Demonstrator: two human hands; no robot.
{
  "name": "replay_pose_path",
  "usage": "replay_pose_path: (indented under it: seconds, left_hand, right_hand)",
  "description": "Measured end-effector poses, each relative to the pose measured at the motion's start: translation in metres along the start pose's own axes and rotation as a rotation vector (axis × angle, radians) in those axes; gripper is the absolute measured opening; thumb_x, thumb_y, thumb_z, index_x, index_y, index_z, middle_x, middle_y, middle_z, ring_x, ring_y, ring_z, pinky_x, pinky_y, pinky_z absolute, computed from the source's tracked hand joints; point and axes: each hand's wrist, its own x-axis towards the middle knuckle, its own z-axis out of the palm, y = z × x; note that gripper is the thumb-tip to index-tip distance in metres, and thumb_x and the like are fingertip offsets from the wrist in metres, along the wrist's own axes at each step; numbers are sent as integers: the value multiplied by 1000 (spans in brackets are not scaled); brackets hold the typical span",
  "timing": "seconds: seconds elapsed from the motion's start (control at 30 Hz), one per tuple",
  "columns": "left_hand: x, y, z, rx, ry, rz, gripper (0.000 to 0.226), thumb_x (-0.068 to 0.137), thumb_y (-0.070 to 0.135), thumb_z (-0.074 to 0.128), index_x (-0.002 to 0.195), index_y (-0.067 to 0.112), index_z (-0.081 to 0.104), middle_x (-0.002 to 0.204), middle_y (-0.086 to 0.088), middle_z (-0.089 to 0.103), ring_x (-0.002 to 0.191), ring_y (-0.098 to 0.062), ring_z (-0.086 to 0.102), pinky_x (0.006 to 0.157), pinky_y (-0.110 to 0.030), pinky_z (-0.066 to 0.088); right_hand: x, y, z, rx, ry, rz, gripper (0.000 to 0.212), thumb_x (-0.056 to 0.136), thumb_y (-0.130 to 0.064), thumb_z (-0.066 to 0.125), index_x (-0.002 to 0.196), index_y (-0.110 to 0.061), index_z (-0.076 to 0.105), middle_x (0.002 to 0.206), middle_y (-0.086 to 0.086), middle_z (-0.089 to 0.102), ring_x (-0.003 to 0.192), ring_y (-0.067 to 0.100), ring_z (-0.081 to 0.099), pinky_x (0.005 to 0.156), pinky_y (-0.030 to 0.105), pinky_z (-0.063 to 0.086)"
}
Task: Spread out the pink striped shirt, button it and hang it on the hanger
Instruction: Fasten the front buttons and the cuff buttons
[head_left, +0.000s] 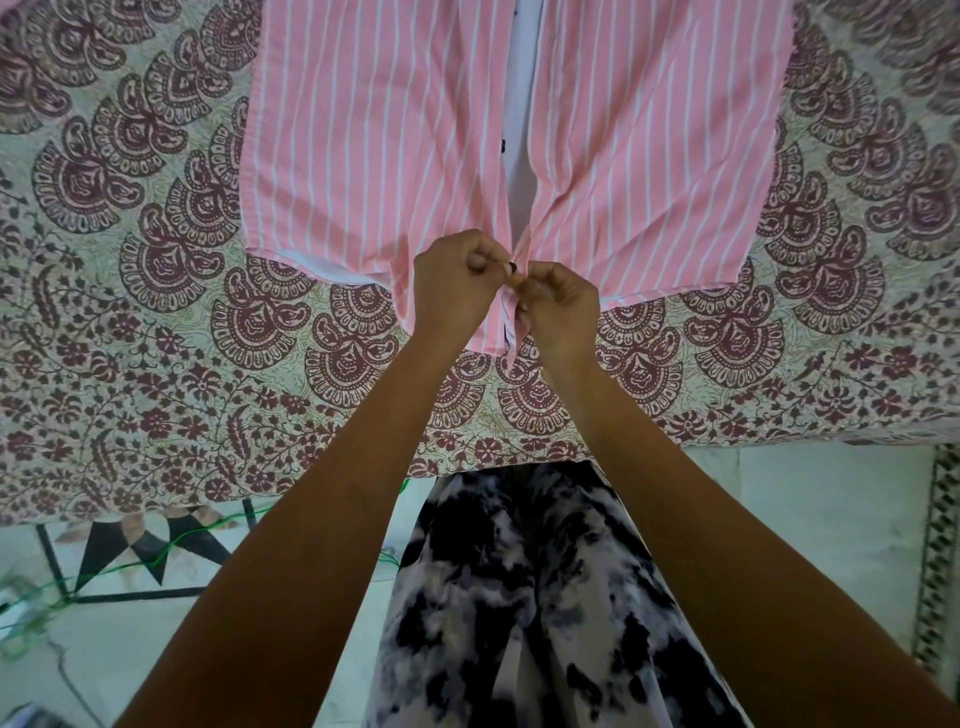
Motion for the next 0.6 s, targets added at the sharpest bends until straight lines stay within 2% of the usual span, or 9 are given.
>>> replay_pose_path:
  seconds: [0.1, 0.17, 0.23, 0.33, 0.43, 0.53, 0.6]
  left_hand:
    - [-1, 1, -1, 28, 11, 4, 11, 73, 3, 64, 78, 10, 69, 58, 17, 58, 54, 7, 56, 68, -24, 51]
    - [-2, 3, -1, 38, 18, 15, 10, 72, 3, 64, 78, 8, 69, 59, 11, 60, 58, 0, 58, 69, -27, 52]
    - [-3, 5, -1, 46, 27, 27, 10, 72, 3, 63, 78, 7, 70, 63, 4, 63, 61, -9, 61, 69, -29, 53]
    - [-3, 6, -3, 17, 15, 25, 11, 73, 1, 62, 78, 8, 70, 63, 4, 62, 59, -6, 60, 69, -30, 54]
    - [-3, 4, -5, -33, -19, -4, 13, 74, 0, 63, 78, 10, 70, 61, 6, 62, 55, -3, 58, 72, -34, 55]
    - [-4, 5, -7, -102, -26, -63, 16, 72, -1, 62, 82, 9, 71, 61, -1, 63, 57, -12, 59, 75, -42, 57]
    - [-5, 7, -8, -154, -28, -84, 19, 68, 8, 60, 79, 15, 73, 57, 3, 64, 62, -21, 63, 76, -45, 56]
  right_hand:
    - [-3, -2, 0, -16, 5, -31, 8, 72, -20, 62, 67, -27, 64, 58, -2, 61, 52, 14, 52, 61, 36, 44]
    - [-6, -4, -1, -53, -20, -79, 9, 77, -21, 59, 73, -18, 67, 60, 3, 62, 53, 17, 55, 61, 40, 48]
    - [-8, -6, -2, -121, -6, -156, 19, 83, -17, 53, 77, -7, 68, 59, 3, 62, 55, 14, 57, 62, 36, 50]
    - [-6, -10, -6, -218, 14, -249, 22, 86, -14, 51, 78, -3, 69, 60, 7, 63, 54, 3, 55, 57, 24, 44]
    - [-1, -14, -10, -251, -47, -292, 15, 85, -3, 55, 82, -4, 69, 63, -5, 62, 54, -9, 55, 57, 9, 41]
    - [2, -17, -11, -235, -101, -292, 11, 81, 2, 60, 80, -5, 68, 66, -7, 63, 57, -6, 59, 60, 10, 46]
    - [4, -16, -10, -265, -87, -306, 6, 79, 0, 63, 78, -4, 67, 67, -4, 65, 61, 1, 62, 64, 18, 50]
